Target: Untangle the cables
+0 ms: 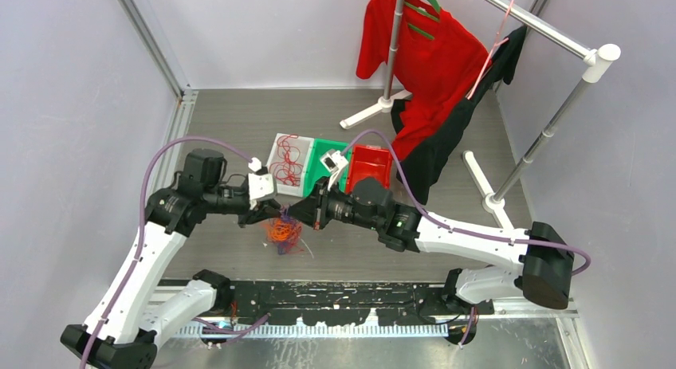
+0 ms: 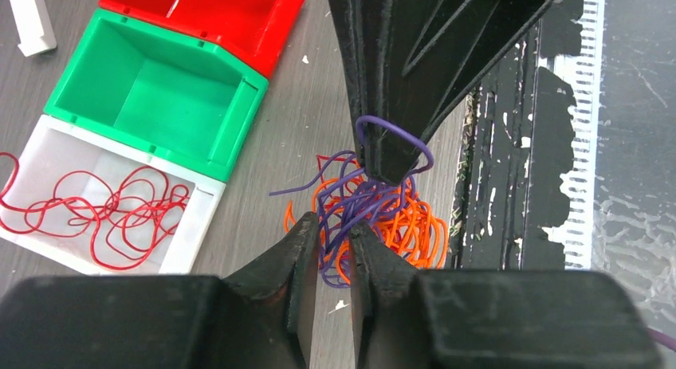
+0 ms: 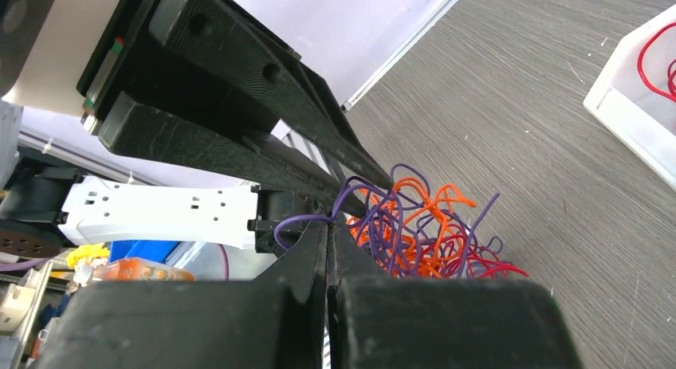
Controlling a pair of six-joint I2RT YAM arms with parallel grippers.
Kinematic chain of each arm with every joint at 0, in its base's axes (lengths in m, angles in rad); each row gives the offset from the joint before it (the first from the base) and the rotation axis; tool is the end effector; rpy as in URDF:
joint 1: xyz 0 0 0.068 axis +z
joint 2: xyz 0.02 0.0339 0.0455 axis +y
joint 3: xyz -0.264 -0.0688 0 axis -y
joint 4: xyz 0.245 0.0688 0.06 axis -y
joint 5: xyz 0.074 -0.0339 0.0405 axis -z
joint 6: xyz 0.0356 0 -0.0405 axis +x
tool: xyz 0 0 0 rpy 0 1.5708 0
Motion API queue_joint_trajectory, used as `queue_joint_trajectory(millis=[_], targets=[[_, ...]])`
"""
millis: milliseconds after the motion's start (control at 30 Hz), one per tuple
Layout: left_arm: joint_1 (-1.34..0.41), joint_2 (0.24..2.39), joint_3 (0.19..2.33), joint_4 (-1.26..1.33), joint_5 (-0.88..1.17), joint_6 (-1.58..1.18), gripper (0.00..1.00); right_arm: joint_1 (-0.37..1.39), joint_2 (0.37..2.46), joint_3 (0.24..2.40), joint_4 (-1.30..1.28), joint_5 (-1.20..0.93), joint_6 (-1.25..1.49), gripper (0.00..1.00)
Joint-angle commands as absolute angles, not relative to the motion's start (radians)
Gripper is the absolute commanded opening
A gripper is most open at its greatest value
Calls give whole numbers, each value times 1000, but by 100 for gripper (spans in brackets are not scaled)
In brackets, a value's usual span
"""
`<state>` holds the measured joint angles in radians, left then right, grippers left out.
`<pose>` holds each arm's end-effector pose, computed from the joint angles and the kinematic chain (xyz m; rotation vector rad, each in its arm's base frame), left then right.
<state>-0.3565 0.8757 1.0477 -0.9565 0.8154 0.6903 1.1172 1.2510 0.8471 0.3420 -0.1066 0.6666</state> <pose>0.1331 -0.0772 0.3478 1.4001 1.6601 -0.7631 0.1259 0.2669 0.3162 -0.5014 1.7742 1.4087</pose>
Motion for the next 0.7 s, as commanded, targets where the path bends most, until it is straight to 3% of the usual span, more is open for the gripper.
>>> queue_joint_trajectory(millis=[0,133,200,400,667], targets=[[-372,847,1028,-891,825,715,15,1119,1253,875,428,-114,695,1],[-373,826,1022,-833,783,656,0,1119,1242,843,435,-59,696,6],[-373,800,1016,-830,784,629,0,1118,1216,800,453,30,695,18],[-374,728,988,-813,798,564,0,1118,1130,653,549,353,718,26],[-374,733,1006,-859,779,539,0,1118,1059,626,441,433,691,50]])
